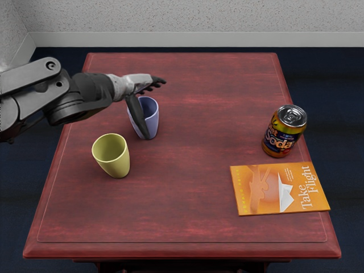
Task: Pick up cup and place in cup with left hand
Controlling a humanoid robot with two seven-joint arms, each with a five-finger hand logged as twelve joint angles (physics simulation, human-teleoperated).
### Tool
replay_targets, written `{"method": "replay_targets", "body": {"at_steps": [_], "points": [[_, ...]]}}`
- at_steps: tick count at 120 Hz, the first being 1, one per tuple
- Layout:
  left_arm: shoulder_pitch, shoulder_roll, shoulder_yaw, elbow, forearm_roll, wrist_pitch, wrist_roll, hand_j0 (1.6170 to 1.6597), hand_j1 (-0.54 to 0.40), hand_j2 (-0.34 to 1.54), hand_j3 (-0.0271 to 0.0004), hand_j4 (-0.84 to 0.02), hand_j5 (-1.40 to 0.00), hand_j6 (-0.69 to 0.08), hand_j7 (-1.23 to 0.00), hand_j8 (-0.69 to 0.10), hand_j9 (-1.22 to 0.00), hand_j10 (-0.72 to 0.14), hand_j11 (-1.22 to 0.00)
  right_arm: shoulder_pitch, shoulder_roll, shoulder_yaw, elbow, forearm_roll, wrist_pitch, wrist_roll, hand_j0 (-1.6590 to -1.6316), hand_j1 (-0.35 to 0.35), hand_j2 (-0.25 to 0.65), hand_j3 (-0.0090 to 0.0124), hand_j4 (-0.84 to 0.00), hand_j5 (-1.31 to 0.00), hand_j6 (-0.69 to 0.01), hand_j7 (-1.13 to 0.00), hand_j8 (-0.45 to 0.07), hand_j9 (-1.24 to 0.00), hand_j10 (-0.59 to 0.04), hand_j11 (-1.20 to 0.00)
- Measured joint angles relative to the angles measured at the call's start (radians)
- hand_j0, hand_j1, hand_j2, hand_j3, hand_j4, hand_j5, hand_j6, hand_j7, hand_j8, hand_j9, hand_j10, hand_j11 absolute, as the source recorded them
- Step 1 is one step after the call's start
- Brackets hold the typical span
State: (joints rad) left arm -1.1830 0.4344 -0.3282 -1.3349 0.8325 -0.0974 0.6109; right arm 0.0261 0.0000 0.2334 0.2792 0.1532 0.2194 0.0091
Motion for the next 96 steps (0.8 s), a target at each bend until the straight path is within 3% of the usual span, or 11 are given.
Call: {"method": "replay_targets", "body": {"at_steps": [38,96], "points": [[-0.007,-0.008,0.045,0.012,0.059,0.047,0.0,1.6581,0.162,0.03,0.0,-0.159,-0.2,-0.16,-0.2,-0.16,-0.2,-0.159,-0.2,0.0,0.0,0.0,0.0,0.0,0.0,0.0,-1.6581,-0.349,0.0,0.0,0.0,0.0,0.0,0.0,0.0,0.0,0.0,0.0],[-0.004,-0.051,0.074,0.058,0.129,0.109,0.0,1.658,0.081,0.05,0.0,-0.227,-0.29,-0.228,-0.29,-0.227,-0.29,-0.226,-0.29,0.0,0.0,0.0,0.0,0.0,0.0,0.0,-1.6581,-0.349,0.0,0.0,0.0,0.0,0.0,0.0,0.0,0.0,0.0,0.0]]}}
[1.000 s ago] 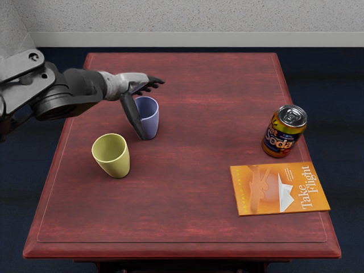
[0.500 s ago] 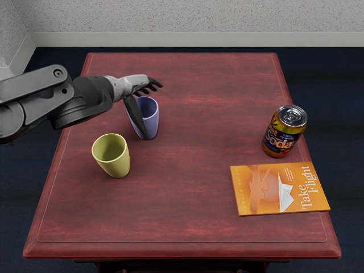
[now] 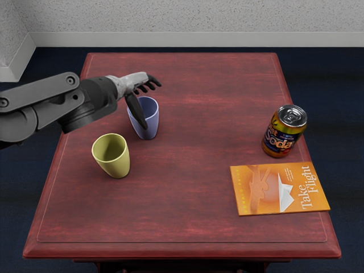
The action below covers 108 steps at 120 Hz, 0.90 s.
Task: Pick up cup and place in cup with left hand
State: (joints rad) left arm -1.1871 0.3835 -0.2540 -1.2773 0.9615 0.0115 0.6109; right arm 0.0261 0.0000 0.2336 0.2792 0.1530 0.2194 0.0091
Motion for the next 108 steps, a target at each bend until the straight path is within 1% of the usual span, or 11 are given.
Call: {"method": "replay_targets", "body": {"at_steps": [36,42,51,70,74,78,79,82,86,100,108], "points": [[-0.001,0.0,0.017,0.0,-0.001,0.006,-0.001,1.6571,-0.007,0.05,0.0,-0.309,-0.41,-0.308,-0.41,-0.306,-0.41,-0.304,-0.42,0.0,0.0,0.0,0.0,0.0,0.0,0.0,-1.6581,-0.349,0.0,0.0,0.0,0.0,0.0,0.0,0.0,0.0,0.0,0.0],[-0.003,0.0,0.023,0.0,0.0,0.007,-0.001,1.6581,-0.039,0.23,0.0,-0.323,-0.42,-0.322,-0.43,-0.319,-0.43,-0.316,-0.43,0.0,0.0,0.0,0.0,0.0,0.0,0.0,-1.6581,-0.349,0.0,0.0,0.0,0.0,0.0,0.0,0.0,0.0,0.0,0.0],[-0.001,0.0,0.028,0.0,0.001,0.006,-0.001,1.6577,-0.128,0.04,0.0,-0.34,-0.45,-0.339,-0.45,-0.337,-0.45,-0.334,-0.46,0.0,0.0,0.0,0.0,0.0,0.0,0.0,-1.6581,-0.349,0.0,0.0,0.0,0.0,0.0,0.0,0.0,0.0,0.0,0.0],[-0.002,0.0,0.038,-0.001,0.001,0.003,0.0,1.654,-0.118,-0.2,0.0,-0.353,-0.5,-0.356,-0.49,-0.341,-0.49,-0.356,-0.49,0.0,0.0,0.0,0.0,0.0,0.0,0.0,-1.6581,-0.349,0.0,0.0,0.0,0.0,0.0,0.0,0.0,0.0,0.0,0.0],[-0.002,0.0,0.039,-0.001,0.001,0.003,0.001,1.6532,-0.135,-0.25,0.0,-0.353,-0.5,-0.324,-0.5,-0.323,-0.5,-0.358,-0.5,0.0,0.0,0.0,0.0,0.0,0.0,0.0,-1.6581,-0.349,0.0,0.0,0.0,0.0,0.0,0.0,0.0,0.0,0.0,0.0],[-0.003,0.0,0.04,-0.001,0.001,0.003,0.001,1.652,-0.081,-0.28,0.0,-0.354,-0.51,-0.33,-0.5,-0.33,-0.5,-0.361,-0.5,0.0,0.0,0.0,0.0,0.0,0.0,0.0,-1.6581,-0.349,0.0,0.0,0.0,0.0,0.0,0.0,0.0,0.0,0.0,0.0],[-0.003,0.0,0.04,-0.001,0.001,0.002,0.0,1.6495,-0.011,-0.34,0.0,-0.349,-0.52,-0.326,-0.51,-0.326,-0.51,-0.356,-0.51,0.0,0.0,0.0,0.0,0.0,0.0,0.0,-1.6581,-0.349,0.0,0.0,0.0,0.0,0.0,0.0,0.0,0.0,0.0,0.0],[-0.004,0.0,0.04,0.0,0.002,0.004,0.001,1.6517,-0.034,-0.27,0.0,-0.364,-0.5,-0.358,-0.5,-0.355,-0.5,-0.367,-0.5,0.0,0.0,0.0,0.0,0.0,0.0,0.0,-1.6581,-0.349,0.0,0.0,0.0,0.0,0.0,0.0,0.0,0.0,0.0,0.0],[-0.003,0.0,0.041,0.0,0.0,0.005,0.0,1.6569,-0.148,0.04,0.0,-0.37,-0.5,-0.338,-0.5,-0.338,-0.5,-0.37,-0.5,0.0,0.0,0.0,0.0,0.0,0.0,0.0,-1.6581,-0.349,0.0,0.0,0.0,0.0,0.0,0.0,0.0,0.0,0.0,0.0],[-0.004,0.0,0.042,-0.001,-0.003,0.005,0.0,1.6572,-0.17,0.1,0.0,-0.371,-0.5,-0.264,-0.5,-0.294,-0.5,-0.368,-0.51,0.0,0.0,0.0,0.0,0.0,0.0,0.0,-1.6581,-0.349,0.0,0.0,0.0,0.0,0.0,0.0,0.0,0.0,0.0,0.0],[-0.005,0.0,0.042,-0.001,-0.003,0.006,0.0,1.6577,-0.158,0.11,0.0,-0.376,-0.5,-0.287,-0.5,-0.297,-0.5,-0.373,-0.5,0.0,0.0,0.0,0.0,0.0,0.0,0.0,-1.6581,-0.349,0.0,0.0,0.0,0.0,0.0,0.0,0.0,0.0,0.0,0.0]]}}
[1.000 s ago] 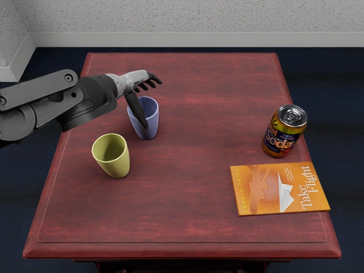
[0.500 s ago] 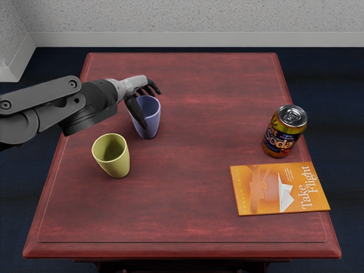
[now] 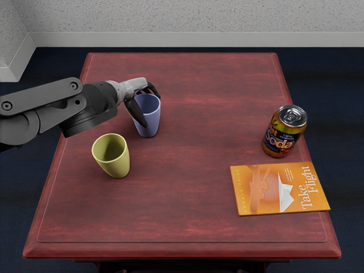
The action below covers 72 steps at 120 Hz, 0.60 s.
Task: Pick up cup and place in cup with left hand
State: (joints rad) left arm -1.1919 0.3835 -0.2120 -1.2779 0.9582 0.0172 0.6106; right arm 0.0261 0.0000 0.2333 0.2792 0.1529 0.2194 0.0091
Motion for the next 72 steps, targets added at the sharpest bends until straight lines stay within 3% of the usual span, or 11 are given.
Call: {"method": "replay_targets", "body": {"at_steps": [46,72], "points": [[-0.004,0.013,0.0,-0.01,-0.001,0.0,0.0,1.6566,-0.084,0.07,0.0,-0.415,-0.54,-0.349,-0.54,-0.332,-0.54,-0.412,-0.54,0.0,0.0,0.0,0.0,0.0,0.0,0.0,-1.6581,-0.349,0.0,0.0,0.0,0.0,0.001,0.0,0.0,0.0,0.0,0.0],[-0.048,0.08,-0.006,-0.067,-0.007,-0.001,0.0,1.6561,-0.096,0.05,0.0,-0.43,-0.59,-0.31,-0.58,-0.295,-0.58,-0.421,-0.58,0.0,0.0,0.0,0.0,0.0,0.0,0.0,-1.6581,-0.349,0.0,0.0,0.0,0.0,0.001,0.0,0.0,0.0,0.0,0.0]]}}
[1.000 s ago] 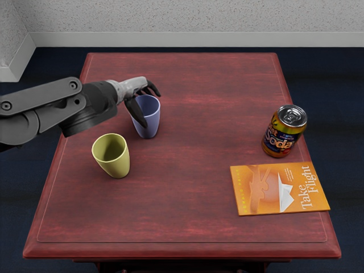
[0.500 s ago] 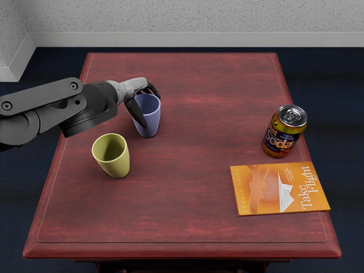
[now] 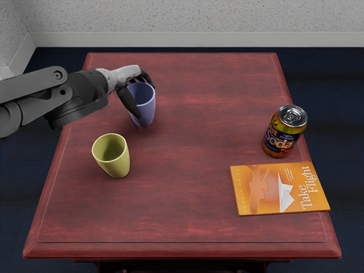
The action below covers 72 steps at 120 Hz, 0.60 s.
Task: Pick up cup and place in cup with left hand
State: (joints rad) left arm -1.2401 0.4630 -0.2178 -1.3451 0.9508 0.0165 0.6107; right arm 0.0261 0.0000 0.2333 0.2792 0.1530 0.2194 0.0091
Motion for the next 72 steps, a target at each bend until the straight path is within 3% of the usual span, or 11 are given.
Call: {"method": "replay_targets", "body": {"at_steps": [28,59,72], "points": [[-0.075,0.113,-0.013,-0.086,-0.059,-0.031,0.0,1.6556,-0.075,0.05,0.0,-0.44,-0.6,-0.331,-0.59,-0.312,-0.59,-0.428,-0.59,0.0,0.0,0.0,0.0,0.0,0.0,0.0,-1.6581,-0.349,0.0,0.0,0.0,0.0,0.001,0.0,0.0,0.0,0.0,0.0],[-0.091,0.216,-0.076,-0.129,-0.154,-0.136,0.0,1.6551,-0.068,0.04,0.0,-0.451,-0.62,-0.34,-0.61,-0.325,-0.61,-0.441,-0.61,0.0,0.0,0.0,0.0,0.0,0.0,0.0,-1.6581,-0.349,0.0,0.0,0.0,0.0,0.001,0.0,0.0,0.0,0.0,0.0],[-0.096,0.248,-0.086,-0.158,-0.166,-0.155,0.0,1.6551,-0.096,0.06,0.0,-0.444,-0.64,-0.304,-0.63,-0.292,-0.62,-0.44,-0.63,0.0,0.0,0.0,0.0,0.0,0.0,0.0,-1.6581,-0.349,0.0,0.0,0.0,0.0,0.001,0.0,0.0,0.0,0.0,0.0]]}}
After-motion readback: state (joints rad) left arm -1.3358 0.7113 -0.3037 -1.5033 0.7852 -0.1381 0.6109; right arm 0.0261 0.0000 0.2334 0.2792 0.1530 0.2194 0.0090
